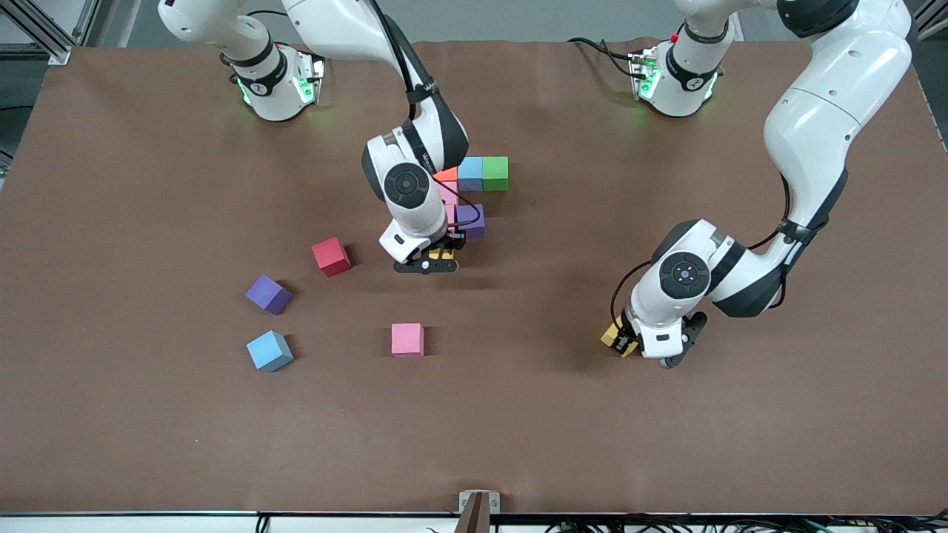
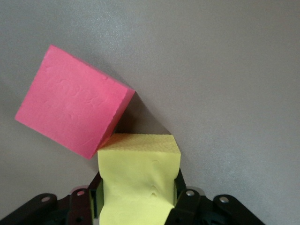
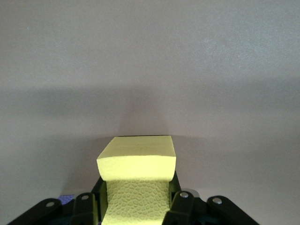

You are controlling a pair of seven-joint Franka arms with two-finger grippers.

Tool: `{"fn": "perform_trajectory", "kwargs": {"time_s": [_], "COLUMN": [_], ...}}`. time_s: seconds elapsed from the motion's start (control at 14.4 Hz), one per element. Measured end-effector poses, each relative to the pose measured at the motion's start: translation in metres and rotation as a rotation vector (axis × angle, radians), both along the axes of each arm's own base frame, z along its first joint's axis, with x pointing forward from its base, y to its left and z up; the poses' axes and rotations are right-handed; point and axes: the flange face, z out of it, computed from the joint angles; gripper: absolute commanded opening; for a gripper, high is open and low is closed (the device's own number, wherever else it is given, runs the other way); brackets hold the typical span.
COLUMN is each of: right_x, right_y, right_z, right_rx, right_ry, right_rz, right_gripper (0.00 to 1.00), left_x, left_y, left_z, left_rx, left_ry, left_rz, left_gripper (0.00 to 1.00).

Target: Arrange 11 blocks into digit 3

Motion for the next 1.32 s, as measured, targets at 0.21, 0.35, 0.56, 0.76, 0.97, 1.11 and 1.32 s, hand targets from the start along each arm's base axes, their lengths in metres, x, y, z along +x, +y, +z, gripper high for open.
{"fn": "perform_trajectory", "kwargs": {"time_s": [0.21,0.35,0.56,0.76,0.97,1.11,1.32], "right_x": [-0.002,-0.002,-0.003,-0.004,-0.005,-0.006,-0.008], "right_y": [0.0,0.003,0.005,0.005,0.005,0.006,0.007], "right_z": [-0.002,-0.001,-0.001,-0.002,-0.003,-0.003,-0.004], "right_rx": [-0.001,0.004,0.011,0.009,0.009,0.009,0.008], "right_ry": [0.001,-0.009,-0.026,-0.025,-0.024,-0.023,-0.022], "right_rz": [0.001,0.003,0.002,0.002,0.002,0.005,0.008], "right_gripper": [0.02,0.02,0.02,0.02,0.03,0.03,0.05], "left_x": [-0.001,-0.007,-0.03,-0.058,-0.083,-0.101,-0.132], "left_y": [-0.003,-0.014,-0.043,-0.069,-0.085,-0.098,-0.124], "left_z": [0.001,0.001,0.0,0.0,0.0,0.001,0.007], "left_rx": [-0.008,-0.016,-0.026,-0.024,-0.016,-0.008,0.002], "left_ry": [-0.004,-0.001,0.013,0.027,0.04,0.053,0.078], "left_rz": [0.116,0.25,0.468,0.612,0.687,0.72,0.747], "left_gripper": [0.31,0.31,0.31,0.31,0.31,0.31,0.31]}}
